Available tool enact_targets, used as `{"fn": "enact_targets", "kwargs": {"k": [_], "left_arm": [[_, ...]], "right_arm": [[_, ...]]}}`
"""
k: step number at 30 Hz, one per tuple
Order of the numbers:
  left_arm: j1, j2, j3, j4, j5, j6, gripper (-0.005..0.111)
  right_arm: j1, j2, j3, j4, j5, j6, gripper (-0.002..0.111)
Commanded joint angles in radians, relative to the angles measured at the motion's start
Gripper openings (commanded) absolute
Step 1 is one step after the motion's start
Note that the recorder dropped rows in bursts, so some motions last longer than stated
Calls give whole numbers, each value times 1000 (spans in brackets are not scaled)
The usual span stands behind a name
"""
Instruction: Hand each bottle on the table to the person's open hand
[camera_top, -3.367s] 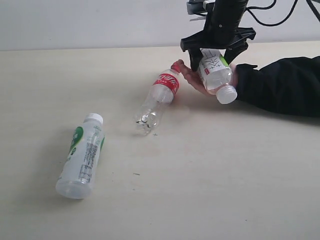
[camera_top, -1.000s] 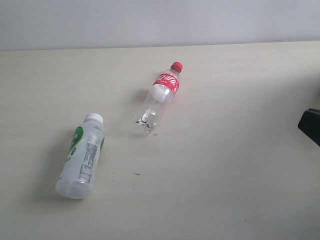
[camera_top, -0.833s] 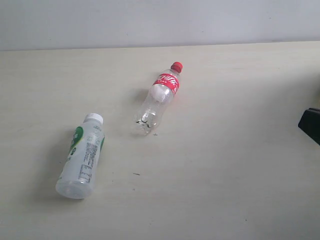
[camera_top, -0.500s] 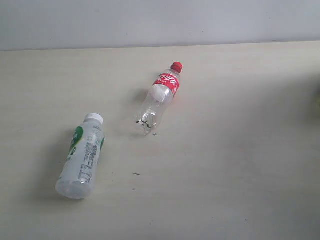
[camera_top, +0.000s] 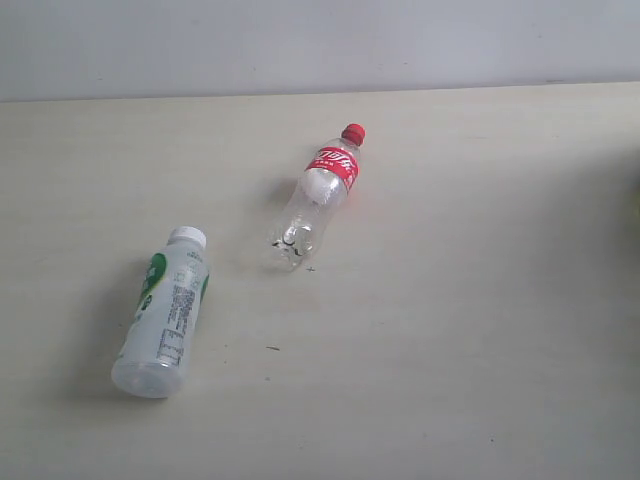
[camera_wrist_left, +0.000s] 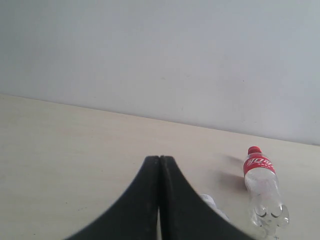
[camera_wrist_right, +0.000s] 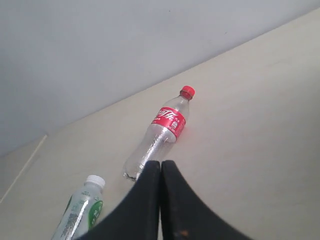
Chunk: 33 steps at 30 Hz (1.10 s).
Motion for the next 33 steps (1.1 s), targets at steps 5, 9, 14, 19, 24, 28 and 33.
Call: {"fn": "enact_targets", "kwargs": {"k": [5, 9, 14, 19, 24, 28, 33], "left_arm": [[-4, -6, 0, 3, -5, 1, 0], [-4, -6, 0, 3, -5, 1, 0], [-4, -6, 0, 3, -5, 1, 0], [-4, -6, 0, 3, -5, 1, 0], [-4, -6, 0, 3, -5, 1, 0], [-4, -6, 0, 3, -5, 1, 0], [-4, -6, 0, 3, -5, 1, 0]], "right_arm": [[-7, -271, 7, -71, 117, -24, 1], [-7, -278, 7, -69, 179, -23, 1], [-7, -278, 7, -76, 185, -37, 1], [-7, -278, 47, -122, 21, -140, 1], [-7, -278, 57, -79, 39, -140, 1], [-7, -278, 78, -128, 95, -177, 1], [-7, -278, 77, -17, 100, -44, 1]]}}
